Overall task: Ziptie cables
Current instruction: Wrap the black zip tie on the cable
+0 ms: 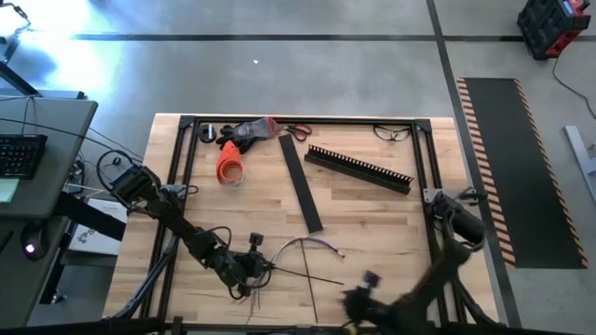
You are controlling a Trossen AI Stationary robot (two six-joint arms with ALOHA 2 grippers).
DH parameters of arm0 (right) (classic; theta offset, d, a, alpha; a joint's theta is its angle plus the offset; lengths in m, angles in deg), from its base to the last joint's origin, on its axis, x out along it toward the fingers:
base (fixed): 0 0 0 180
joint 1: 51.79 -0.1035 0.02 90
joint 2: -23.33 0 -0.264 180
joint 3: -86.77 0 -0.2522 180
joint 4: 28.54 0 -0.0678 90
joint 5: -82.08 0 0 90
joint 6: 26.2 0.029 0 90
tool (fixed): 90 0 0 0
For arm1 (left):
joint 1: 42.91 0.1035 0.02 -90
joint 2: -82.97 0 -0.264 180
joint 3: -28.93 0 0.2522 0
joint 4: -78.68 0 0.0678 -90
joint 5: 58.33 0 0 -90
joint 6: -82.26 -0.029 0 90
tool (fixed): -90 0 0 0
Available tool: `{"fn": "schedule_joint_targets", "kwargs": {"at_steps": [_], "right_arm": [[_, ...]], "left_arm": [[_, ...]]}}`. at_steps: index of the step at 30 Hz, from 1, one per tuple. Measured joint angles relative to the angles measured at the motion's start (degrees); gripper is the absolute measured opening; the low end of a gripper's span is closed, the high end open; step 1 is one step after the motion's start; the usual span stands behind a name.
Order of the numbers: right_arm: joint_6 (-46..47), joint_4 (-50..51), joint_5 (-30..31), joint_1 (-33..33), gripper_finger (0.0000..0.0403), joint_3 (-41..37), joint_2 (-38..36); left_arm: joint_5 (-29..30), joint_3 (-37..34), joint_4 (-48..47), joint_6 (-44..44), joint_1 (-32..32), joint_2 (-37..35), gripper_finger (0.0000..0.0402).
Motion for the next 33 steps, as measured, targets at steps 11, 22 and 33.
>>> {"fn": "schedule_joint_targets", "kwargs": {"at_steps": [11,22,33], "right_arm": [[-54.4,-60.5,-1.0,17.0,0.0173,-17.5,0.5],[-67.7,-71.1,-16.5,25.9,0.0149,-22.6,0.5],[-69.9,-73.2,-12.9,25.4,0.0142,-19.4,5.0]], "left_arm": [[-0.2,0.1,0.3,-0.4,0.0,-0.1,0.0005],[0.3,0.1,0.4,-0.4,-0.3,-0.1,0.0005],[0.7,0.1,0.8,-0.4,-0.2,-0.1,0.0005]]}}
